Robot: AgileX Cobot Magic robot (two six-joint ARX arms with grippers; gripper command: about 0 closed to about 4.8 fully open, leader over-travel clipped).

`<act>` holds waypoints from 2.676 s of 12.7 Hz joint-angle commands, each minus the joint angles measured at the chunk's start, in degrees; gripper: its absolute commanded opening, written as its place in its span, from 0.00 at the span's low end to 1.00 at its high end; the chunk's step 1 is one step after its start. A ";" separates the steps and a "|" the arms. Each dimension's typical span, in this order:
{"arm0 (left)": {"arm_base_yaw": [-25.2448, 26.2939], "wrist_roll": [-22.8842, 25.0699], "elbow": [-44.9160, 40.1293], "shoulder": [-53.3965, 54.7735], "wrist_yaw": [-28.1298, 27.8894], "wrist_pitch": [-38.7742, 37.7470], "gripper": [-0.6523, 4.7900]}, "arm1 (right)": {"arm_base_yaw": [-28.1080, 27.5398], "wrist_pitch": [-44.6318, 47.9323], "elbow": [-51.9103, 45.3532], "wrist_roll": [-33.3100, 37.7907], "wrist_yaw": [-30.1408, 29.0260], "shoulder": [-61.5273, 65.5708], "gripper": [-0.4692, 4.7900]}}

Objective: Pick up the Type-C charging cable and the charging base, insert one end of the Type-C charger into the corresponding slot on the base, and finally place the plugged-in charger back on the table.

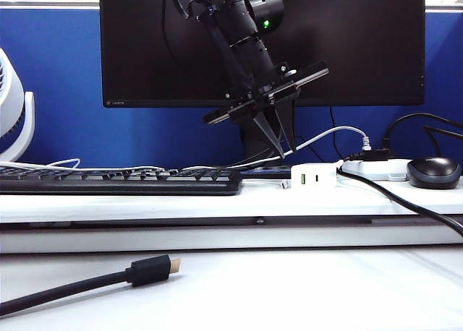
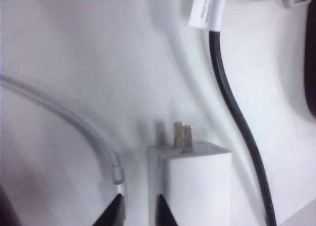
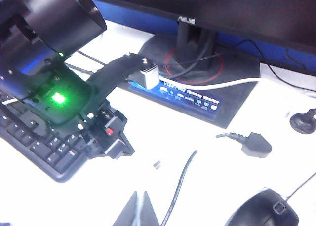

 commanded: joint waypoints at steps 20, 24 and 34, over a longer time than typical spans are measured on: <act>-1.86 0.44 0.28 3.63 -3.80 -4.37 0.62 | 2.27 -6.97 0.20 -7.43 -0.39 0.15 0.09; -2.64 -0.39 0.31 4.20 -4.28 -3.74 0.43 | 2.27 -6.97 0.20 -7.43 -0.39 0.15 0.09; -2.62 -0.42 0.35 4.17 -4.04 -4.46 0.11 | 2.27 -6.99 0.20 -7.43 -0.37 0.15 0.09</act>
